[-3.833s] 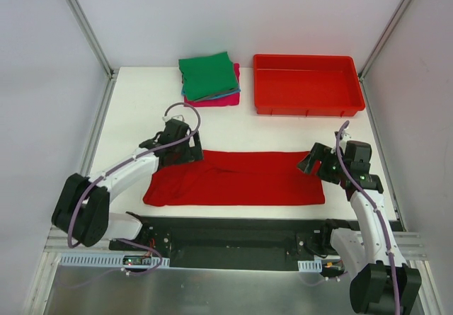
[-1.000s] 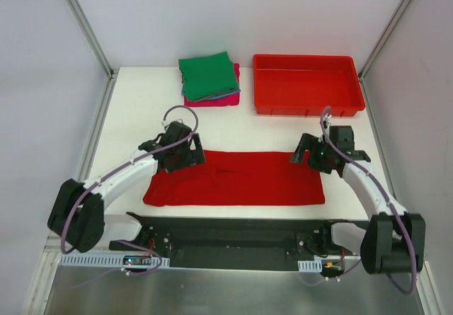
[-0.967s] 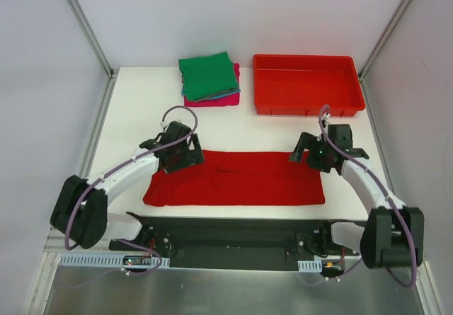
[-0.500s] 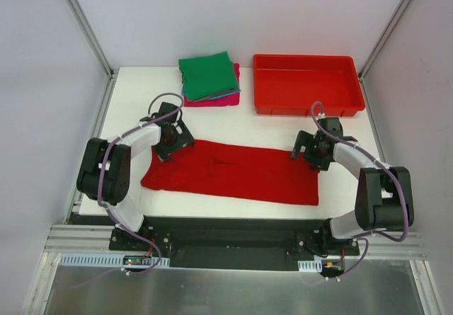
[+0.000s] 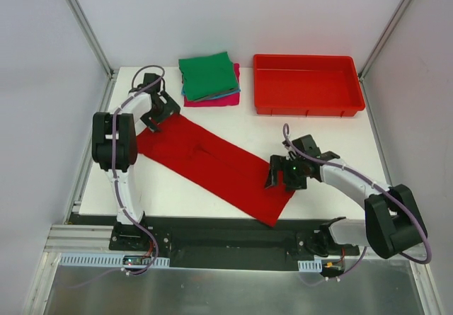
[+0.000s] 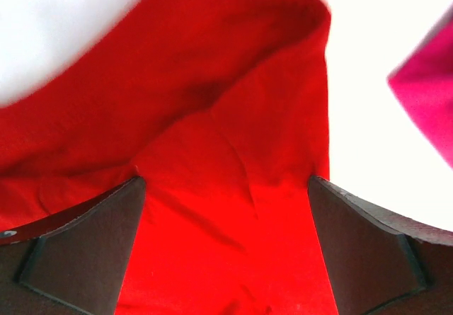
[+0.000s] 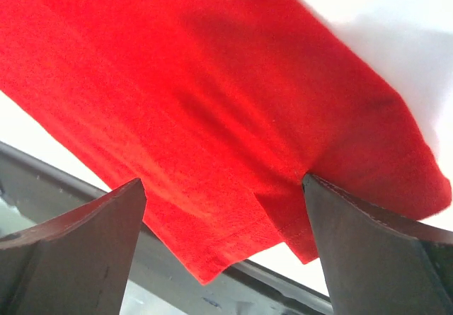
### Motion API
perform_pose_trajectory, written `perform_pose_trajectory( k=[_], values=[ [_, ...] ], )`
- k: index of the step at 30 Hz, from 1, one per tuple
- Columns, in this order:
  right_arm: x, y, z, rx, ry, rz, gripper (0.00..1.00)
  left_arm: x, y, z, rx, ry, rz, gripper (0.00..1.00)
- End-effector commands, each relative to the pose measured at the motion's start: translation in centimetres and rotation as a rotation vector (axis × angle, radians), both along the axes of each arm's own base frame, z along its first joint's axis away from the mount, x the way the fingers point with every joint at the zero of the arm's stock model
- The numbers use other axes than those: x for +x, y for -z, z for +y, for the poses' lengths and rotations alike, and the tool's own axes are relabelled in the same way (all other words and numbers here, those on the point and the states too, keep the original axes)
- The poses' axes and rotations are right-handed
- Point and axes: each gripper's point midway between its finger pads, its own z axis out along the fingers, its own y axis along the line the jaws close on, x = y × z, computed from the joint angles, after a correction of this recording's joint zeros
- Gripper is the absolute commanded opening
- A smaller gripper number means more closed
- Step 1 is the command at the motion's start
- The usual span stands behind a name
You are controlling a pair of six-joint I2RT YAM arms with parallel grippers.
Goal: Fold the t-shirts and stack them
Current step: Rotate the tshirt 70 degrees
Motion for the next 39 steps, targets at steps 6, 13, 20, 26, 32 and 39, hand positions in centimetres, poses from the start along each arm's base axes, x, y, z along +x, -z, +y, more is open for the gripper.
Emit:
perform_pose_trajectory(
  k=[6,13,20,26,32,39],
  values=[
    [-2.2,0.6,5.2,0.153,-0.095,0.045,0.96,4.3,2.0,1.4,0.011,0.127,0.015,0.99],
    [-2.1,0.3,9.2,0.177,-0.163,0.041,0.96,8.0,0.5,2.2,0.047,0.122,-0.056,0.99],
    [-2.3,-0.1,15.6,0.207,-0.268,0.066,0.96,13.7,-0.1,6.5,-0.052,0.096,-0.164,0.99],
    [-1.6,-1.2,21.8,0.270,-0.367,0.085,0.96,17.5,-0.2,9.4,-0.061,0.035,-0.244,0.99],
    [0.1,-1.5,26.1,0.307,-0.389,0.095,0.96,20.7,0.2,9.9,-0.214,0.023,-0.376,0.99],
    [0.8,-3.6,27.1,0.304,-0.437,0.035,0.96,21.7,-4.3,9.4,-0.266,0.066,-0.478,0.99]
  ],
)
